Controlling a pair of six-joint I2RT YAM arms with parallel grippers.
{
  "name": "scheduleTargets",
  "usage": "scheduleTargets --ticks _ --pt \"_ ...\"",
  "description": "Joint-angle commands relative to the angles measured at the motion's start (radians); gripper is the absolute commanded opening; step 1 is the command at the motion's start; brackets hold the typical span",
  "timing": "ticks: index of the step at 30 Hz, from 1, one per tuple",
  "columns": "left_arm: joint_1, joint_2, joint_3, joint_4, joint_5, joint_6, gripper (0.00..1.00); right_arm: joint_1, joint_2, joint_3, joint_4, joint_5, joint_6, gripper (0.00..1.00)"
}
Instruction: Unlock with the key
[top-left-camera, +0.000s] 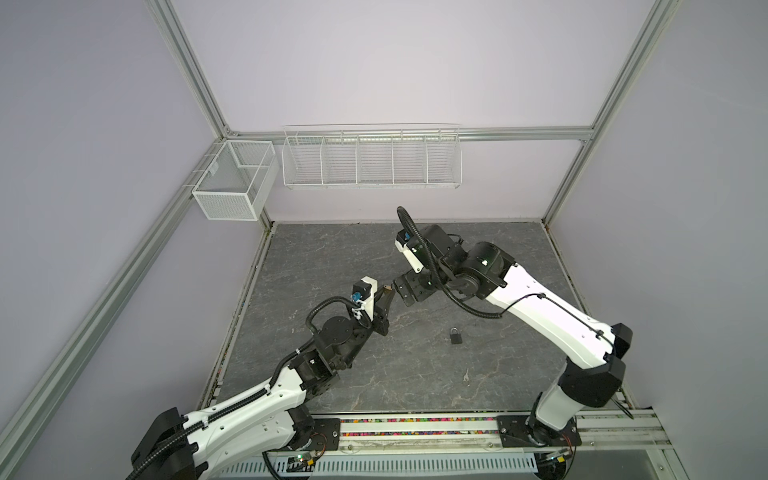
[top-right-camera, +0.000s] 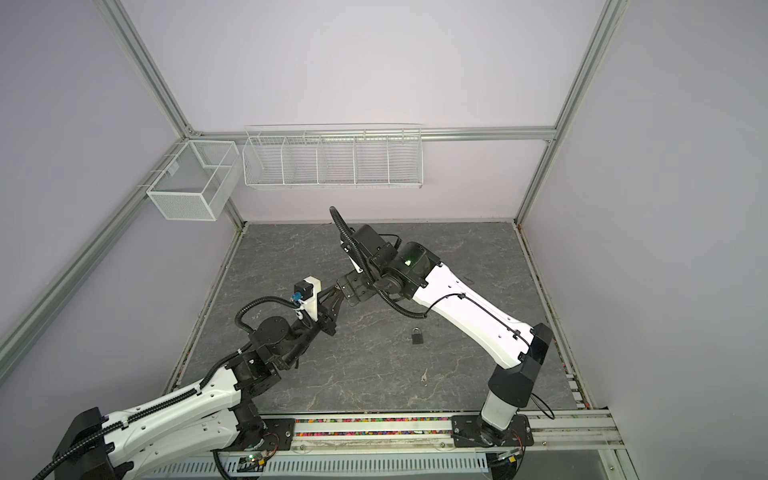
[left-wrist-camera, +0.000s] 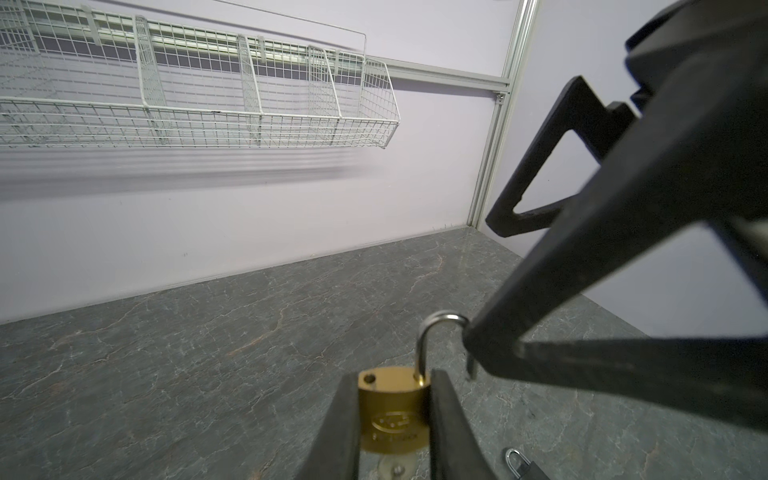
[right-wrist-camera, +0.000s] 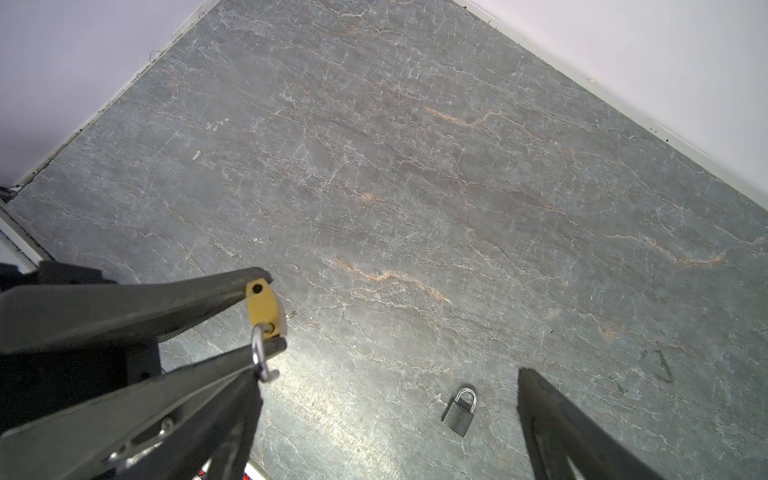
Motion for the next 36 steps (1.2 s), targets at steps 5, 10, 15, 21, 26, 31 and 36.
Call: scheduleTargets --ticks 5,10,15,21,26,31,36 --pt "-0.005 -0.009 0.045 0.013 -0.008 -0.01 0.0 -0.006 -0.007 -0.018 0.01 0.036 -0.006 0.97" --pt "-0.005 -0.013 0.052 -0.005 -0.011 -0.013 0.0 -0.012 -0.005 -0.006 0.005 -0.013 -0.013 0.97" --pt "-0.005 -0.006 0.061 -0.032 -0.066 -0.043 0.0 -0.012 -0.075 -0.073 0.045 -0.062 -0.022 0.97" --pt "-0.002 0.014 0.143 -0.332 -0.148 -0.209 0.0 -0.054 -0.184 -0.211 0.08 -0.117 0.035 0.98" --pt "0.037 0.088 0.238 -0.657 -0.117 -0.403 0.0 -0.121 -0.309 -0.456 0.196 -0.145 0.114 1.0" --pt "0.137 0.176 0.267 -0.801 0.054 -0.527 0.0 -0.199 -0.388 -0.66 0.268 -0.201 0.211 1.0" --pt "0.17 0.281 0.321 -0.96 0.1 -0.596 0.0 -0.215 -0.416 -0.785 0.297 -0.208 0.243 1.0"
